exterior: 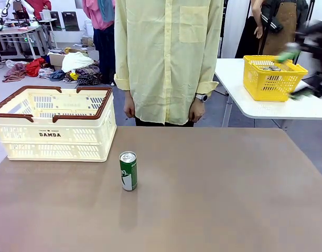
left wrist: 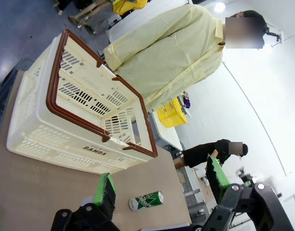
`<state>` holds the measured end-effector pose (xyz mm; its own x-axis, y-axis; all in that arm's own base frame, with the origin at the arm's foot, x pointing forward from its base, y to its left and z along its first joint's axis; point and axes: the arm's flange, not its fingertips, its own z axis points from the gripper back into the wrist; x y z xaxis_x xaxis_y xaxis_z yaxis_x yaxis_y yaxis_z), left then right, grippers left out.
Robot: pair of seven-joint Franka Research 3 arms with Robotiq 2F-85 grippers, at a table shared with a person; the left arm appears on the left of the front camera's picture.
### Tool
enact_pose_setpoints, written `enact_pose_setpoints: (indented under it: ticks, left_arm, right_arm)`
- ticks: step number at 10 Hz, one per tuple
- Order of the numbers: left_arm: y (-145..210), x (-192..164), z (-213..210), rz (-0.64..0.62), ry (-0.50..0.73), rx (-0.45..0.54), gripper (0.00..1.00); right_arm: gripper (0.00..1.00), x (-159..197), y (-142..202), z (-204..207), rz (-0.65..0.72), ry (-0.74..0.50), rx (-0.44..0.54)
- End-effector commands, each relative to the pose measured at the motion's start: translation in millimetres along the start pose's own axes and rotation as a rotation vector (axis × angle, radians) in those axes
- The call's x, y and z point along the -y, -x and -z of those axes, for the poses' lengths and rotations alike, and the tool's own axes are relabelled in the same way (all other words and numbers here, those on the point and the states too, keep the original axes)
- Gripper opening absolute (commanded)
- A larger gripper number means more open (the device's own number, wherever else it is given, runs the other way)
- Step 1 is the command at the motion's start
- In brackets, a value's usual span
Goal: Place the drinks into the Shopping basket.
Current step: Pick up one drink and place it into the Shopping basket.
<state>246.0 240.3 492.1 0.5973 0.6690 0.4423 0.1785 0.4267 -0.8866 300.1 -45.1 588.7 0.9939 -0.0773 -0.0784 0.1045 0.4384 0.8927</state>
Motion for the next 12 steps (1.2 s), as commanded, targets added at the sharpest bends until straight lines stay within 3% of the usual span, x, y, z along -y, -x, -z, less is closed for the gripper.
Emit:
enact_pose_setpoints:
  ticks: [1, 2, 4, 5, 6, 12]
  left_arm:
    - [0.5, 0.0, -0.2, 0.017, 0.017, 0.01, 1.0]
    - [0.5, 0.0, -0.2, 0.017, 0.017, 0.01, 1.0]
    - [0.5, 0.0, -0.2, 0.017, 0.017, 0.01, 1.0]
    - [0.5, 0.0, -0.2, 0.017, 0.017, 0.01, 1.0]
    - [0.5, 0.0, -0.2, 0.017, 0.017, 0.01, 1.0]
    - [0.5, 0.0, -0.2, 0.017, 0.017, 0.01, 1.0]
  right_arm:
    - [1.0, 108.8, 48.2, -76.3, 0.039, -0.232, 0.121]
    - [1.0, 138.2, 60.0, -85.0, 0.067, -0.283, 0.151]
    - [1.0, 160.9, 64.0, -69.8, 0.08, -0.209, 0.167]
    - [1.0, 163.8, 54.8, -51.8, 0.065, -0.126, 0.141]
    - [1.0, 167.0, 89.1, -86.9, 0.11, -0.269, 0.197]
    - [1.0, 167.0, 89.1, -86.9, 0.11, -0.269, 0.197]
